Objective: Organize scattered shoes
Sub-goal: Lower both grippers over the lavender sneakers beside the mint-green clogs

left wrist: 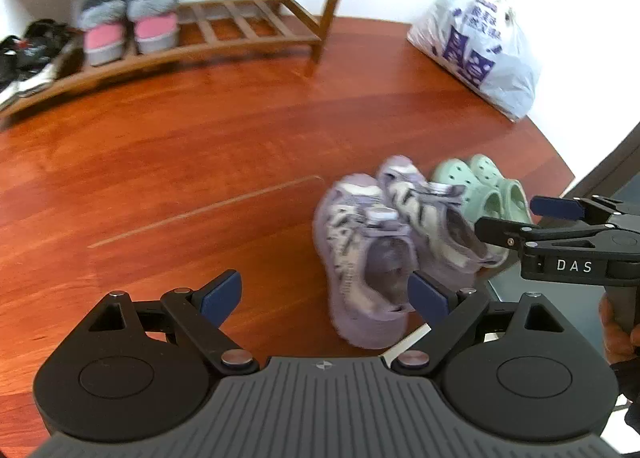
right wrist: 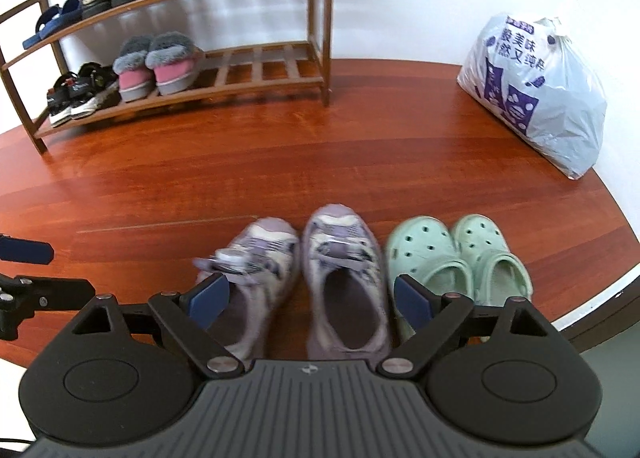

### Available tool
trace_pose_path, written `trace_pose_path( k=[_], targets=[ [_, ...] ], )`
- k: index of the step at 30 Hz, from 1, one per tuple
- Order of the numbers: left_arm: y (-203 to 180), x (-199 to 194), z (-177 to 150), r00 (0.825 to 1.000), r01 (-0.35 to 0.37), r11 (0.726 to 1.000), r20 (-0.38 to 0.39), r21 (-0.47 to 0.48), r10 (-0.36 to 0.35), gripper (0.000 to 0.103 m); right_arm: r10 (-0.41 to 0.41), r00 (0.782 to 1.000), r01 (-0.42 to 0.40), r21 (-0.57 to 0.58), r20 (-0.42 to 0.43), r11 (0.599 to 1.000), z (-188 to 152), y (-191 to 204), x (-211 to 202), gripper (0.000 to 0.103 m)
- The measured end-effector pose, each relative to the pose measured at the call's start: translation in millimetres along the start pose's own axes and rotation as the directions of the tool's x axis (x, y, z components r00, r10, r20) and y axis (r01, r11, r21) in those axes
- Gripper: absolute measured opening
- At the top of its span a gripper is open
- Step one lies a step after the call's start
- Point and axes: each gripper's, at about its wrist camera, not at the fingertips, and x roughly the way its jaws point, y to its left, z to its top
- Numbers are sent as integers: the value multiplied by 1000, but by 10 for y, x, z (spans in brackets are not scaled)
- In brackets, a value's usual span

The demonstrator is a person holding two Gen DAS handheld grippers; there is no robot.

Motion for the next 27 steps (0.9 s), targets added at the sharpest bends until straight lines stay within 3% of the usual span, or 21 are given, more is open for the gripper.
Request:
trace_pose_path(
  k=[11, 27],
  targets=[
    [-389, 565, 76, 997, 6, 1000, -72, -7, -7, 91, 8, 1000, -8, 10, -15, 1000, -4, -560, 73, 93],
    [-579, 1352, 151, 986, -96, 995, -137, 29, 99, 91, 55, 998, -55, 10, -32, 998, -37, -986, 194, 93]
  ],
)
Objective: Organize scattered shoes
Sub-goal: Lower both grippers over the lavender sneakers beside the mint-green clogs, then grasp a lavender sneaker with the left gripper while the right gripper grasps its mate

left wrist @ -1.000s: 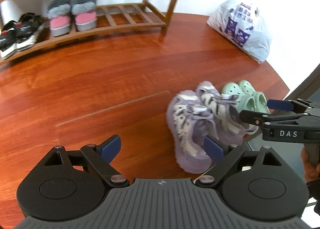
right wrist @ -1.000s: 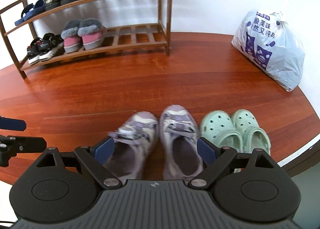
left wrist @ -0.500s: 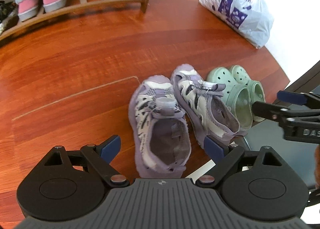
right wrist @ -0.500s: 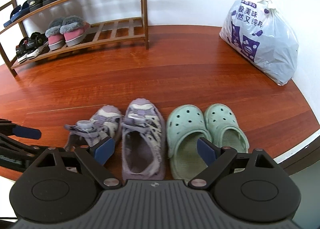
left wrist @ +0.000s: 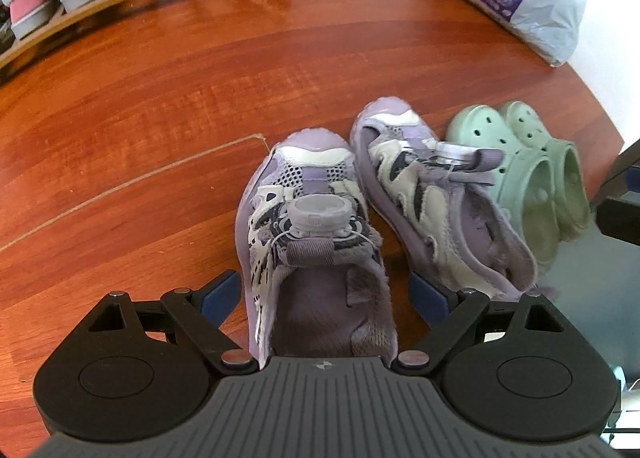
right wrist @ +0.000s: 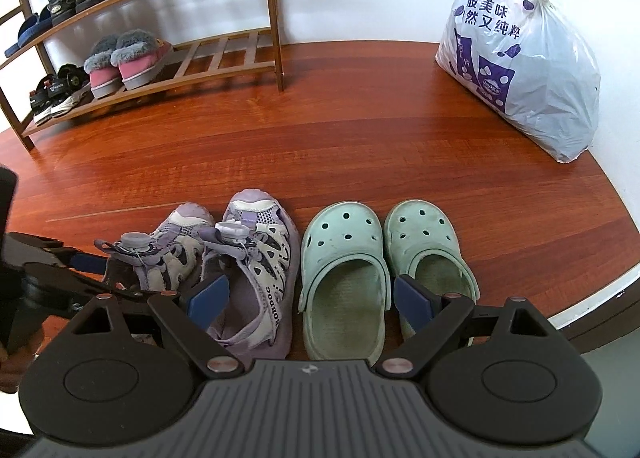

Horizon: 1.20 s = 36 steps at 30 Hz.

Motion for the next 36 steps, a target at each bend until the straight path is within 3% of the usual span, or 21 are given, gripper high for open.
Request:
trace_pose_path(
  k=[19, 21, 23, 29, 36],
  targets=[
    [-65, 301, 3, 996, -88, 996, -23, 31, 89, 91, 21, 1000, -21, 6, -12, 1000, -72, -165, 54, 93],
    [-73, 309, -14, 995, -96, 995, -18, 40, 96, 90, 21, 1000, -21, 5, -11, 1000, -70, -171, 52, 93],
    [-94, 283, -43, 993, -116, 992, 3, 48, 116, 82, 22, 1000, -22, 5, -12, 1000, -68, -174, 54, 93],
    [-111, 250, -59, 990, -138, 989, 8, 50, 138, 80, 53, 998, -53, -6, -33, 999, -33, -60, 170, 93],
    [38, 88, -65, 985, -172, 985, 27, -22, 173, 79, 95, 994, -96, -20, -63, 995, 12, 97, 324, 93]
  ],
)
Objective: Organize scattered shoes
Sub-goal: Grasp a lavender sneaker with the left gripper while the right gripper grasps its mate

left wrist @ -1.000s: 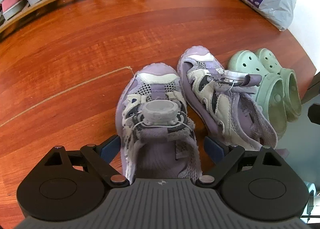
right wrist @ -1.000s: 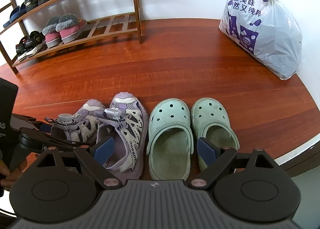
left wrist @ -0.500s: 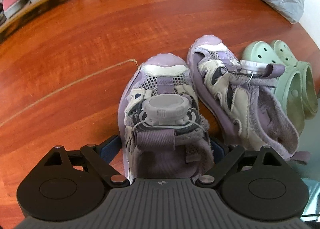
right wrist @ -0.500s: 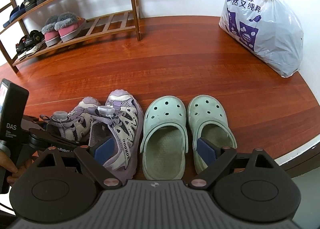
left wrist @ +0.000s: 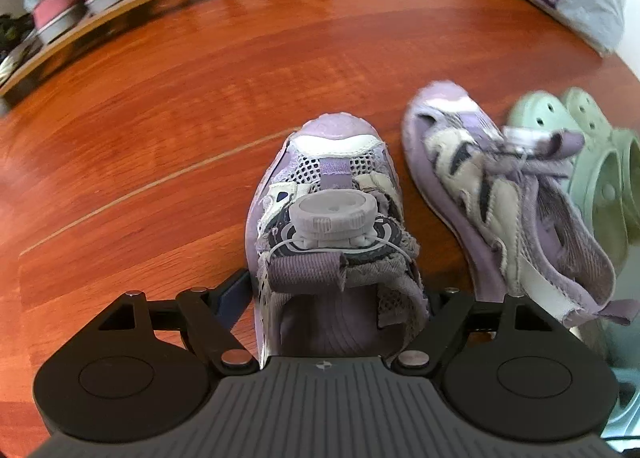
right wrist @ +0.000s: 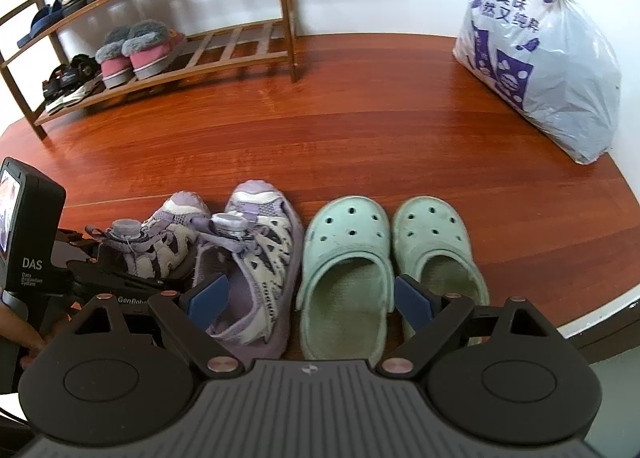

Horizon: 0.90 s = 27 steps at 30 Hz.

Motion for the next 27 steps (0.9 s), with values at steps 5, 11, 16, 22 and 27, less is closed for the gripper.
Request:
trace_pose_path(
  k=[5, 11, 16, 22, 27],
  targets=[
    [225, -195, 28, 1000, -11, 997, 15, -76, 12, 79, 30, 999, -30, -11, -21, 999, 42, 100, 118, 93],
    [540, -441, 62, 999, -11, 983, 47, -185, 20, 80, 66, 997, -67, -24, -46, 997, 92, 219, 260, 93],
    [710, -702, 57, 996, -28, 970, 76, -240, 47, 80, 68, 995, -70, -33, -71, 997, 128, 433, 425, 93],
    [906, -923, -9, 993, -46, 960, 95, -275, 75, 80, 2, 992, -4, -18, -126, 1000, 168, 561, 700, 93],
    [1114, -1007, -82, 992, -64, 952, 88, -301, 94, 80, -40, 991, 39, -8, -130, 999, 174, 628, 789, 96]
  ],
)
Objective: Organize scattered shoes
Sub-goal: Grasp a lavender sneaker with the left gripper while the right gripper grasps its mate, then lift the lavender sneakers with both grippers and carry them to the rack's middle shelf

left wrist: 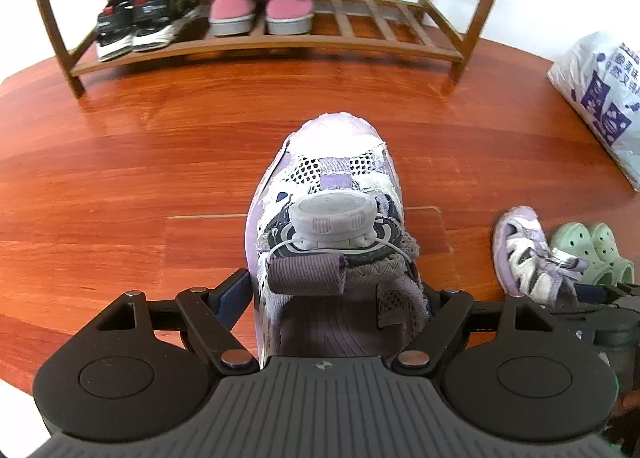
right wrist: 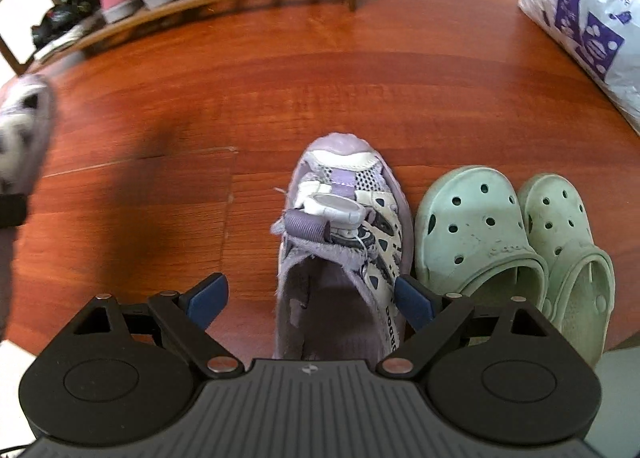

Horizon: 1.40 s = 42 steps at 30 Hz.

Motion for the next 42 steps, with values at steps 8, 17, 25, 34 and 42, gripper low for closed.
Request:
trace_pose_path(
  k=[8, 17, 25, 34, 42],
  targets=[
    [167, -32, 39, 1000, -6, 1000, -6, 7, 6, 80, -24, 1000, 24, 2, 14, 1000, -1, 88, 41, 96],
    [244, -8, 91, 1000, 8, 1000, -13, 22, -7, 80, -51, 998, 51, 6, 29, 999, -2, 187, 88, 92],
    [214, 30, 140, 1000, 20, 1000, -16, 18, -20, 80, -75, 996, 75, 9, 43, 997, -3, 275, 129, 77],
    [117, 46, 323, 1000, 22, 1000, 15, -10, -21, 80, -5, 999, 4, 7, 43, 1000, 157, 112, 135, 54],
    [-13, 37, 508, 998, 6, 997, 55, -75, -2, 80, 8, 1000, -6, -69, 26, 998, 218, 76, 212, 56]
  ],
)
